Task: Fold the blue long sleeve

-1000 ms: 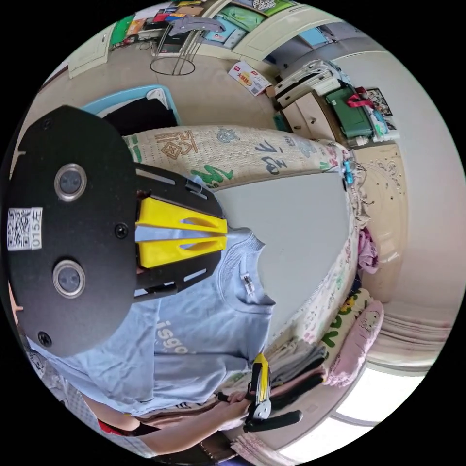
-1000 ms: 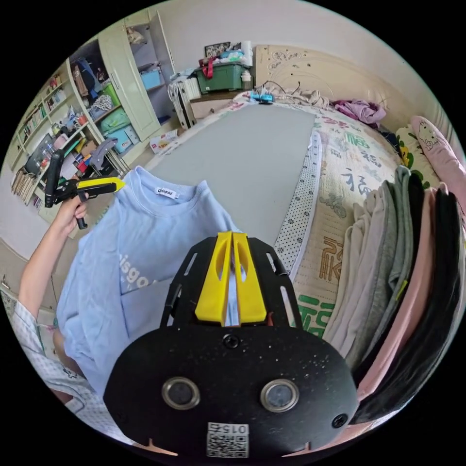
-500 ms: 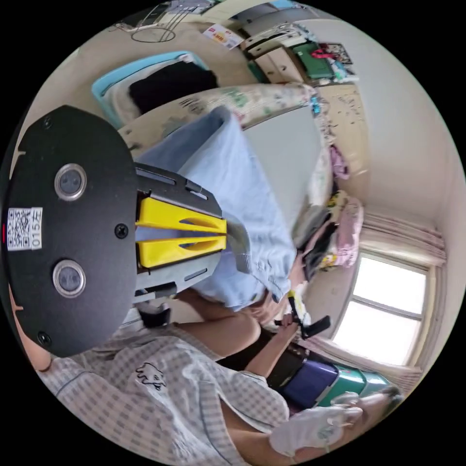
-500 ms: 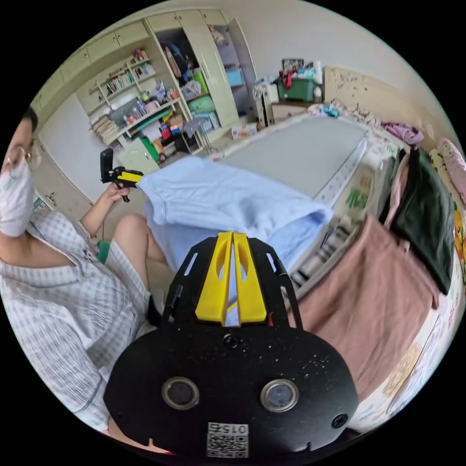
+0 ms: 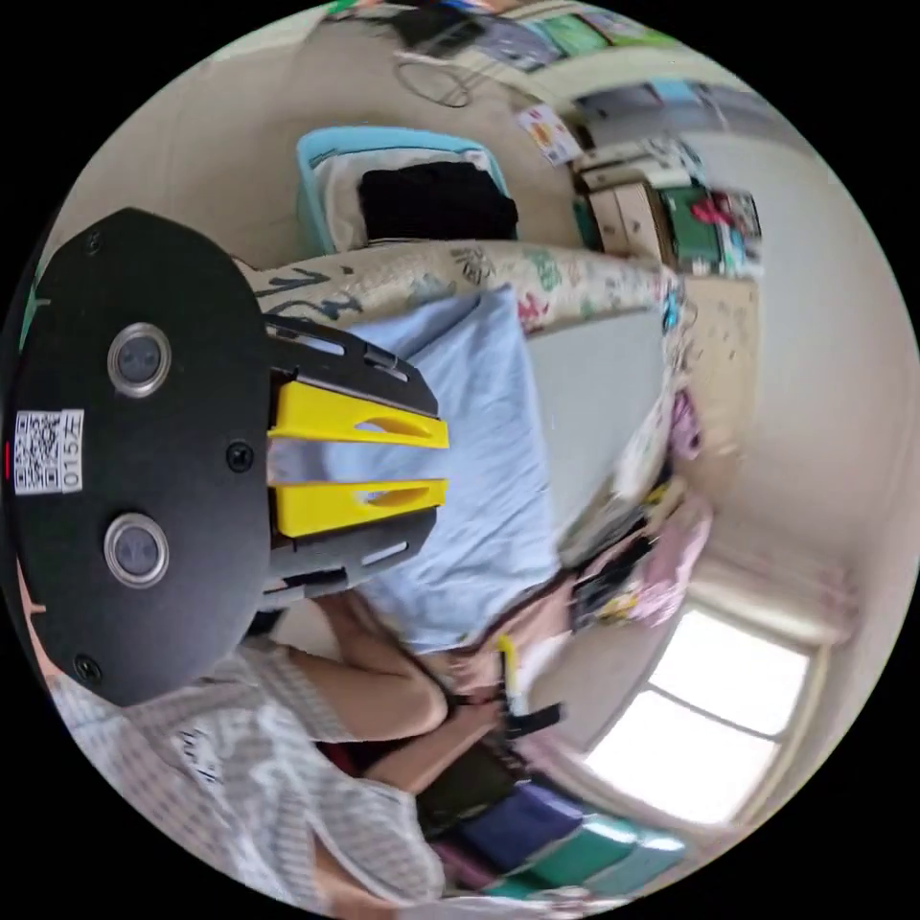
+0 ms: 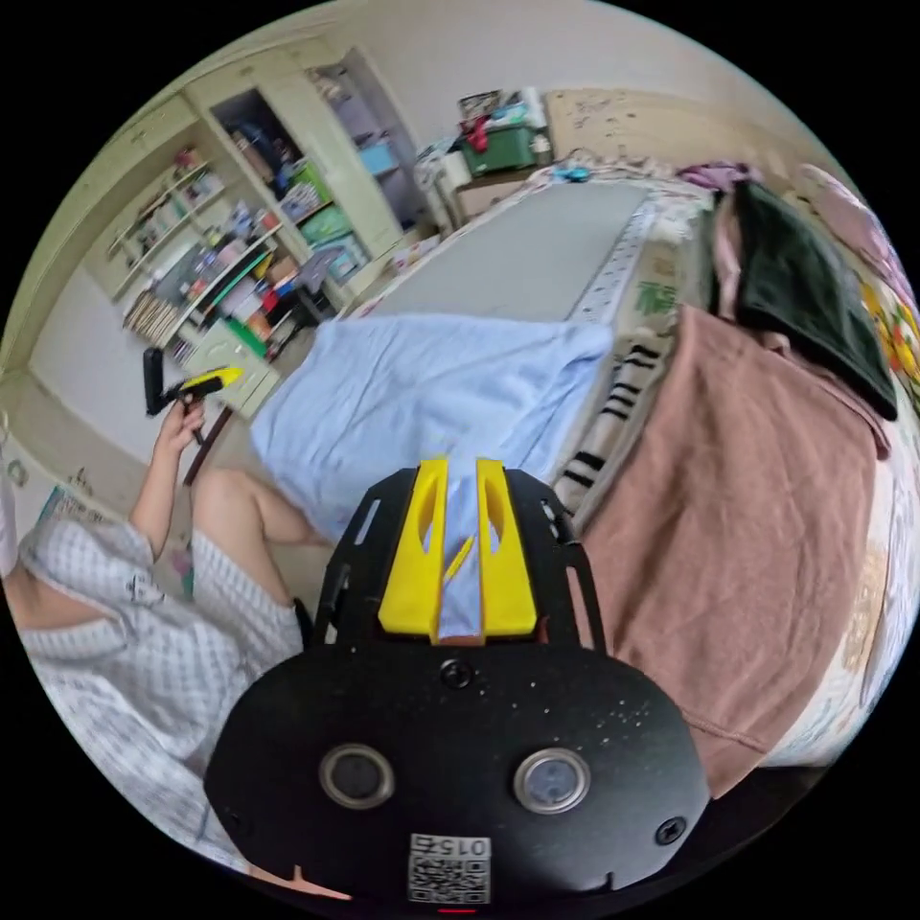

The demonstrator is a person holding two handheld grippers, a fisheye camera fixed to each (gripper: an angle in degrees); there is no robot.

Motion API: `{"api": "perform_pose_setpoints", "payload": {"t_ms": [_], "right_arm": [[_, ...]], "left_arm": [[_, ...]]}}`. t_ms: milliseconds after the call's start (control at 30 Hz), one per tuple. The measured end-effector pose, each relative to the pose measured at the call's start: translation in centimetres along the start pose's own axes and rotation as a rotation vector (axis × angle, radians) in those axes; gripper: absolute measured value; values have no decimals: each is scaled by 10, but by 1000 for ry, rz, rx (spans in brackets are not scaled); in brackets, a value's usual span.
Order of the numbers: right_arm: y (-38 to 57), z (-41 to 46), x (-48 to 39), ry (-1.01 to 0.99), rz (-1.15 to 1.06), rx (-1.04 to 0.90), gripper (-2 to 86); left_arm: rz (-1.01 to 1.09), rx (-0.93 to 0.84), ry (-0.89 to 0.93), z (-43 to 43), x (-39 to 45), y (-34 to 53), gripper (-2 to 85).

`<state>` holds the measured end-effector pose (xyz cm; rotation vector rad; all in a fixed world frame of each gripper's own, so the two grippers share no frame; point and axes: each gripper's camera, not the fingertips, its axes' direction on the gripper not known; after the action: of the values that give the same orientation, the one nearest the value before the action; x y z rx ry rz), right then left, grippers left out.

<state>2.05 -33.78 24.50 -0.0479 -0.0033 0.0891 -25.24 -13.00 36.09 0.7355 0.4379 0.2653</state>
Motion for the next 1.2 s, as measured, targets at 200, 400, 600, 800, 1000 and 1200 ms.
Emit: {"api": "perform_pose_setpoints", "payload": {"t_ms": [200,400,600,800,1000,1200], "right_arm": [[-82,21,78,-178,268,111,130],[-108,70,119,-309,365,77,146],[-146,76,129,-198,324,-1,97],[-129,39,163,-257,403,127,107],[-117,42,175,-225,438,140,133],[-128,92,165,-188,440,69,121]], "left_arm": [[-373,47,-33,50,-114,-43,133],[-508,7,5,106,-176,-42,117],[-463,-91,38,126,-199,-58,69],[-484,-49,49,101,-206,-54,78],[-534,-4,-24,83,-212,-36,98],[-516,-75,-28,108,-204,-42,96]]}}
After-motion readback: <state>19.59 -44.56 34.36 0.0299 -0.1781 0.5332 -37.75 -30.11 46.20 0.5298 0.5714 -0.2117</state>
